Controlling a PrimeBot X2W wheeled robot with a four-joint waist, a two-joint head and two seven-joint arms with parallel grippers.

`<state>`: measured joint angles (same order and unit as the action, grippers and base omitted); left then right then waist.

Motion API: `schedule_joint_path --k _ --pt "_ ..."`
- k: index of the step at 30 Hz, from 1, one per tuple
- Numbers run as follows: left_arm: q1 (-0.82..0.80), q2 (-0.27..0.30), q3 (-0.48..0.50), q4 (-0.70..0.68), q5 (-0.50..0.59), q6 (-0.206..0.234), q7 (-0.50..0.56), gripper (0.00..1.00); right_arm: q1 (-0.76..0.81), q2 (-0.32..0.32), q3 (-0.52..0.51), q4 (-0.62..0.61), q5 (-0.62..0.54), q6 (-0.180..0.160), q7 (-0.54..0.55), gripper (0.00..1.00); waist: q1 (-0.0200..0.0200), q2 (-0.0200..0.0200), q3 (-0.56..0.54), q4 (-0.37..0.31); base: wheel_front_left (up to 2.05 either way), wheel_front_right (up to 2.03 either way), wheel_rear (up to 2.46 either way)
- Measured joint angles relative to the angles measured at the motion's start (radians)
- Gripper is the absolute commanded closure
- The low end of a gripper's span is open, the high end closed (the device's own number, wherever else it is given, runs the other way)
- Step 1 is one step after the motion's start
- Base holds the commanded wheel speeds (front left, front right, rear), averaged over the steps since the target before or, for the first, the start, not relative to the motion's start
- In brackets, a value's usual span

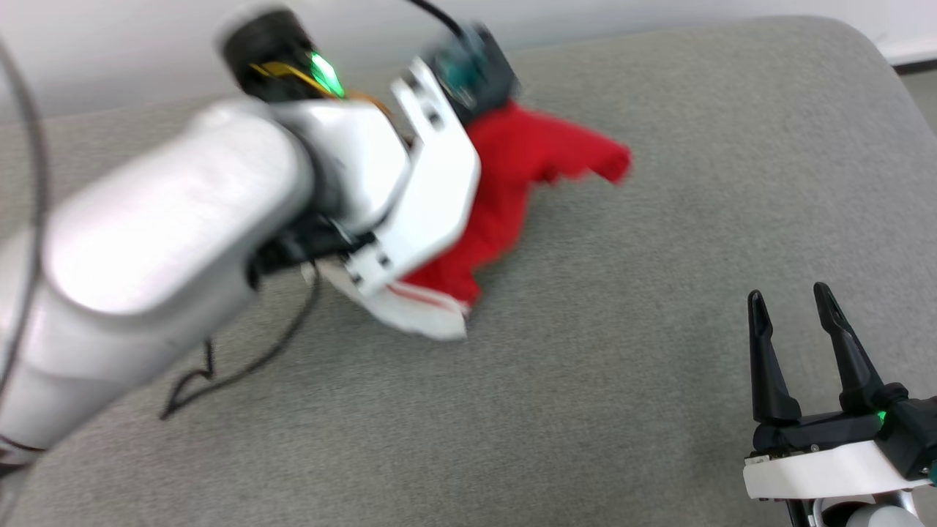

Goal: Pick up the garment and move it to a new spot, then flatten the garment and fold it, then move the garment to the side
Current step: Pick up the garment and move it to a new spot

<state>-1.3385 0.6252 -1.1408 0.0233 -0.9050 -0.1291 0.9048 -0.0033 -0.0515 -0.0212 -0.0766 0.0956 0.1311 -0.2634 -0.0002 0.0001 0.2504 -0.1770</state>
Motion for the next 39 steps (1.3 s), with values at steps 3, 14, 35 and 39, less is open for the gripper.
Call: schedule_joint_path --k 3,14,35,39 --pt "0.013 -0.045 -0.071 0.017 -0.022 0.0 -0.022 1.0 0.0 0.0 0.003 0.002 0.004 0.0 0.0 0.0 0.0 0.0 0.016 -0.026 0.0 0.0 0.0" --pt "0.253 -0.172 -0.143 0.051 0.049 0.0 0.048 1.0 -0.044 0.0 0.014 0.012 0.018 0.0 0.0 0.0 0.0001 0.0 0.105 -0.067 0.0 0.0 0.0" --pt "0.304 -0.202 -0.09 0.123 0.183 0.009 -0.575 0.0 0.005 0.0 -0.027 0.032 -0.032 0.0 0.0 0.0 0.0001 0.0 0.02 0.015 0.0 0.0 0.0" --pt "0.318 -0.22 -0.038 0.176 0.263 0.094 -0.779 0.0 0.028 0.0 -0.035 0.031 -0.044 0.0 0.0 0.0 0.0001 0.0 -0.021 0.057 0.0 0.0 0.0"
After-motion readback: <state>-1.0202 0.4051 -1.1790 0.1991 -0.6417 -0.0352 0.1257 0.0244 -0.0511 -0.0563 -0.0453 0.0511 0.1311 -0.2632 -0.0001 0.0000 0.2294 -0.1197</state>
